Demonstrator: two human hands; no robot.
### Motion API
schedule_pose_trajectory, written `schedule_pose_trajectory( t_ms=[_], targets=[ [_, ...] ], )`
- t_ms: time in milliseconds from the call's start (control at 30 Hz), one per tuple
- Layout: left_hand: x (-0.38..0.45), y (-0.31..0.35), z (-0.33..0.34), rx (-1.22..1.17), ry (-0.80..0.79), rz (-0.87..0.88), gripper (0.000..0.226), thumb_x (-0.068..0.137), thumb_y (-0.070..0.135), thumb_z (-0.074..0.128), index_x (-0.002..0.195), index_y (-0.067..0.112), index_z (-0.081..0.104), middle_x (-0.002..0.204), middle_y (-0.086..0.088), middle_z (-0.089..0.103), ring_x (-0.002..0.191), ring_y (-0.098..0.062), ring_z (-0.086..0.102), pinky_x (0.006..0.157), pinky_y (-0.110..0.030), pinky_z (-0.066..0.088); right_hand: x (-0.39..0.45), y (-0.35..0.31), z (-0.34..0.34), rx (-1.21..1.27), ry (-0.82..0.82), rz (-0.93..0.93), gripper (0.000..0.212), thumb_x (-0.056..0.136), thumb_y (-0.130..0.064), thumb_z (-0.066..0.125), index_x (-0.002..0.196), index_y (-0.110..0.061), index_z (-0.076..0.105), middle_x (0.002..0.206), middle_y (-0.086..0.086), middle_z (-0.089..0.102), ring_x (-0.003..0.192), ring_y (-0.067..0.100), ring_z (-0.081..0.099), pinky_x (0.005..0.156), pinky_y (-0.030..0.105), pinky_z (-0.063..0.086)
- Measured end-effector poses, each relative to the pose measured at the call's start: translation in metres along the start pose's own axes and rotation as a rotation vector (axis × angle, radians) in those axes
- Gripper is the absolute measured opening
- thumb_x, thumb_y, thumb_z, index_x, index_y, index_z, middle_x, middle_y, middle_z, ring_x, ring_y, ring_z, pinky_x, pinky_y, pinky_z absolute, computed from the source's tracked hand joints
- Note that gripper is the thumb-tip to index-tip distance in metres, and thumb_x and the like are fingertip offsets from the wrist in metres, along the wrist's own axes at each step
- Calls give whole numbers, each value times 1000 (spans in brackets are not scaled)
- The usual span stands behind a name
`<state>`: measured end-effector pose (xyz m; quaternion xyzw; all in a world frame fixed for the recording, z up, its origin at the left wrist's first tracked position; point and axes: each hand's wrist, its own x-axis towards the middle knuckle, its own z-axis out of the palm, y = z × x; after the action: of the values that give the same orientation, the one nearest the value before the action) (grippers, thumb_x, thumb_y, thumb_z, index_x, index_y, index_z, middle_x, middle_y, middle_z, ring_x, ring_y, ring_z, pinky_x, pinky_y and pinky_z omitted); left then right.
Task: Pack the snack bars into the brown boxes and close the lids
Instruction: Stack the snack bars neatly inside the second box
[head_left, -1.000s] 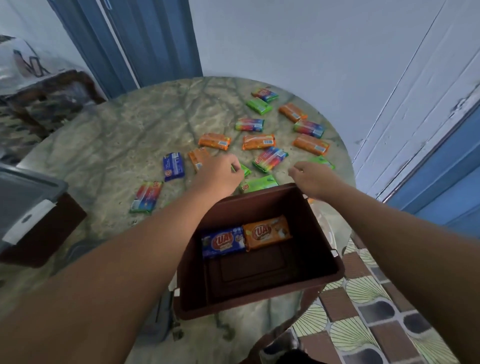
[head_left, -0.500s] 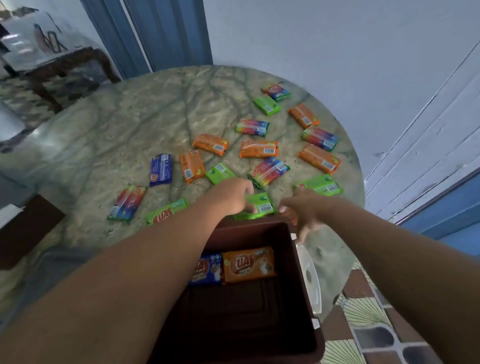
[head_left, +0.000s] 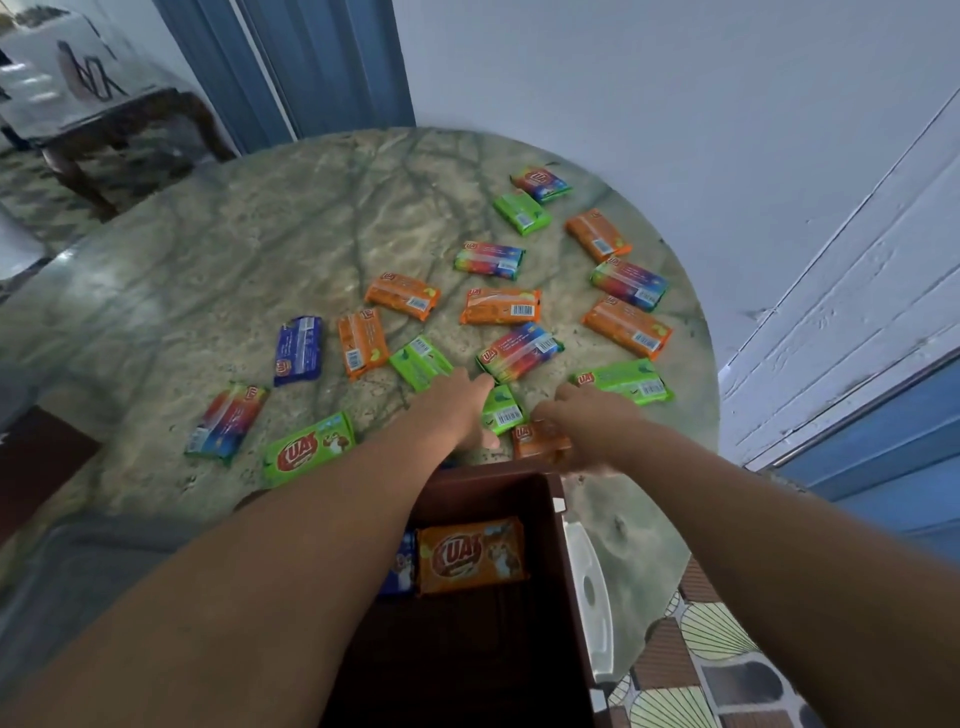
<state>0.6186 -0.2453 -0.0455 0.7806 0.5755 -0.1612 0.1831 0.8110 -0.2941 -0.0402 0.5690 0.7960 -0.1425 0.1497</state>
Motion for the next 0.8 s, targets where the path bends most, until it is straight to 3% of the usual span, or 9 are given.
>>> schedule_pose_trajectory(
  t_ms=[167, 300, 400, 533, 667, 800],
  targets=[
    [1, -1, 1, -28, 37, -38, 82, 82, 47, 80, 148, 20, 38, 146, -16, 39, 127, -37, 51, 101, -49, 49, -1, -9, -3, 55, 50, 60, 85, 70, -53, 88, 137, -29, 44, 128, 5, 46, 107, 27, 59, 74, 34, 50],
    [-14, -10, -9, -166, 172, -72, 95, 75, 45, 85, 148, 21, 30, 153, -20, 31, 119, -36, 58, 86, -40, 52, -5, -16, -21, 127, 188, 105, 87, 72, -57, 82, 138, -30, 33, 128, 5, 41, 95, 27, 60, 71, 37, 52],
    [-30, -28, -26, -181, 305, -73, 94, 75, 59, 77, 144, 17, 30, 141, -16, 45, 111, -33, 60, 76, -38, 48, -9, -22, -40, 178, 264, 152, 83, 73, -61, 73, 137, -27, 34, 118, 2, 51, 94, 26, 59, 73, 39, 54],
    [-59, -51, -48, -249, 495, -79, 79, 78, 65, 68, 130, 16, 33, 104, -1, 57, 85, -22, 61, 67, -39, 49, -17, -40, -61, 342, 412, 292, 70, 76, -66, 58, 127, -21, 39, 103, 1, 55, 85, 28, 60, 70, 42, 55],
    [-94, -69, -55, -233, 569, -76, 73, 79, 63, 70, 126, 20, 32, 100, 1, 59, 82, -23, 61, 71, -43, 53, -28, -70, -73, 367, 494, 294, 62, 78, -66, 58, 115, -21, 39, 104, 4, 57, 89, 33, 62, 69, 40, 47],
    [-127, -82, -44, -213, 605, -40, 72, 78, 64, 70, 124, 20, 37, 103, 1, 58, 82, -21, 60, 61, -36, 41, -43, -110, -67, 372, 488, 231, 61, 75, -64, 64, 110, -23, 35, 106, 4, 56, 90, 34, 62, 72, 42, 50]
  ],
)
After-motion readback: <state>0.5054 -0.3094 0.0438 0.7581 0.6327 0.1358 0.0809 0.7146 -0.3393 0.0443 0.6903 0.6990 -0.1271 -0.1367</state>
